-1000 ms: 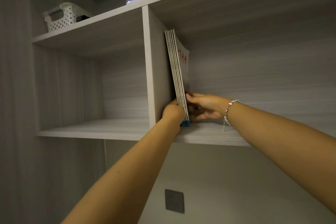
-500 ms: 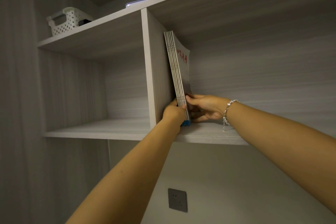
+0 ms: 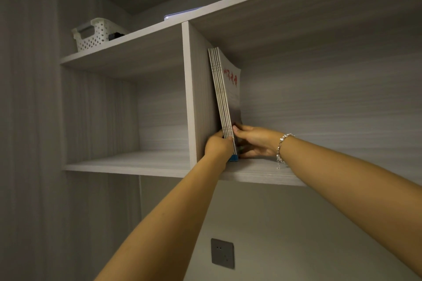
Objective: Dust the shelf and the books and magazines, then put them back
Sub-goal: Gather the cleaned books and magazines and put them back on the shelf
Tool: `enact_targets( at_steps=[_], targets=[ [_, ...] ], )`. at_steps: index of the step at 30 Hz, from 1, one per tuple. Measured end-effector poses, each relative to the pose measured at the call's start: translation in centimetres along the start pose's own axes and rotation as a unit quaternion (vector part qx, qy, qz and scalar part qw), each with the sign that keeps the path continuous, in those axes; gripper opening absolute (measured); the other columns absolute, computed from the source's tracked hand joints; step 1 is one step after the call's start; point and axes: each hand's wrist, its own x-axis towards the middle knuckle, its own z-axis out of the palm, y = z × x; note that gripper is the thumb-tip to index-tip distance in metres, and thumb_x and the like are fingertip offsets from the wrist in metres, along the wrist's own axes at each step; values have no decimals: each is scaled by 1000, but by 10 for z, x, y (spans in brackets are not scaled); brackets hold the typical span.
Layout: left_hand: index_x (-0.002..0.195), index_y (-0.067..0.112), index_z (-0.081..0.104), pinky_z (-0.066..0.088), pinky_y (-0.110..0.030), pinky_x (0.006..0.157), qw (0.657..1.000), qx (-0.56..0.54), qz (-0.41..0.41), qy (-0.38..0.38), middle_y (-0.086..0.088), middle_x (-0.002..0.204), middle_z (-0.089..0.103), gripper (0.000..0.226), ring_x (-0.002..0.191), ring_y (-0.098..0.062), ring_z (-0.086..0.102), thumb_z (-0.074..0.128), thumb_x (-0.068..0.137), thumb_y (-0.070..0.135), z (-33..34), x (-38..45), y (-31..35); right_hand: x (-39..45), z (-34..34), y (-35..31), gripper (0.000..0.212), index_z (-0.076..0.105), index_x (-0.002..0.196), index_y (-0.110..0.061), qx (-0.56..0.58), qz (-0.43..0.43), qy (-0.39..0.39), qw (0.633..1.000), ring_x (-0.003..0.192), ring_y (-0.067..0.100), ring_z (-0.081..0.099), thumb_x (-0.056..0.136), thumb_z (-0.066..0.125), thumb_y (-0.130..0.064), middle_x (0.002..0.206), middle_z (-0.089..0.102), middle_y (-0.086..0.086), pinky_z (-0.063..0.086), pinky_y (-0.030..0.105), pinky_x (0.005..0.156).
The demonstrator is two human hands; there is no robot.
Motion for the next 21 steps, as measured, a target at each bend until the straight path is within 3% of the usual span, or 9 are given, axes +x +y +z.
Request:
enact_targets(
  at_steps=[3, 7, 10, 13, 16, 18, 21],
  targets=[
    [134, 13, 52, 48, -34, 95, 1000, 8, -11, 9, -11, 126, 59, 35, 113, -28, 55, 41, 101, 16, -3, -6, 2, -3, 2, -2, 54, 32, 146, -31, 1, 8, 2, 1000, 115, 30, 56, 95, 51, -35, 140, 48, 10, 48, 47, 97],
    [127, 8, 55, 48, -42, 98, 999, 24, -12, 22, -11, 124, 60, 34, 111, -30, 57, 43, 101, 26, -8, -19, 4, -17, 1, -10, 46, 51, 133, -20, -69, 19, 43, 996, 110, 30, 60, 91, 57, -38, 132, 54, 12, 52, 47, 92],
    [135, 8, 48, 45, -35, 99, 996, 68, 29, 43, -10, 131, 56, 42, 118, -29, 53, 43, 100, 30, -11, -33, 4, -39, 6, -16, 48, 49, 134, -16, -103, 6, 84, 991, 107, 32, 60, 93, 56, -39, 125, 53, 14, 54, 41, 88],
    [136, 10, 46, 39, -25, 84, 988, 95, 105, 60, -7, 127, 57, 39, 114, -23, 54, 42, 101, 27, -14, -59, 2, -65, 14, -19, 47, 52, 134, -15, -194, -81, 162, 964, 98, 23, 60, 94, 55, -38, 110, 57, 6, 53, 33, 83],
    [130, 11, 50, 41, -23, 81, 982, 53, 166, 73, -1, 108, 61, 33, 98, -16, 56, 43, 100, 23, -17, -88, -4, -104, 26, -11, 38, 60, 125, -17, -258, -200, 244, 913, 104, 16, 59, 92, 58, -34, 116, 64, 2, 44, 19, 84],
    [125, 11, 53, 43, -20, 80, 977, 22, 196, 80, 1, 106, 61, 28, 96, -13, 57, 45, 99, 19, -20, -104, -11, -135, 38, -1, 30, 64, 118, -17, -258, -268, 275, 887, 97, 11, 61, 91, 61, -29, 109, 67, 1, 40, 7, 75],
    [119, 12, 57, 40, -1, 71, 975, -16, 212, 64, 4, 106, 61, 23, 94, -6, 57, 48, 98, 17, -24, -128, -23, -177, 57, 17, 25, 67, 114, -15, -237, -317, 288, 872, 79, -3, 59, 89, 63, -21, 93, 66, -4, 39, 0, 69]
  ],
)
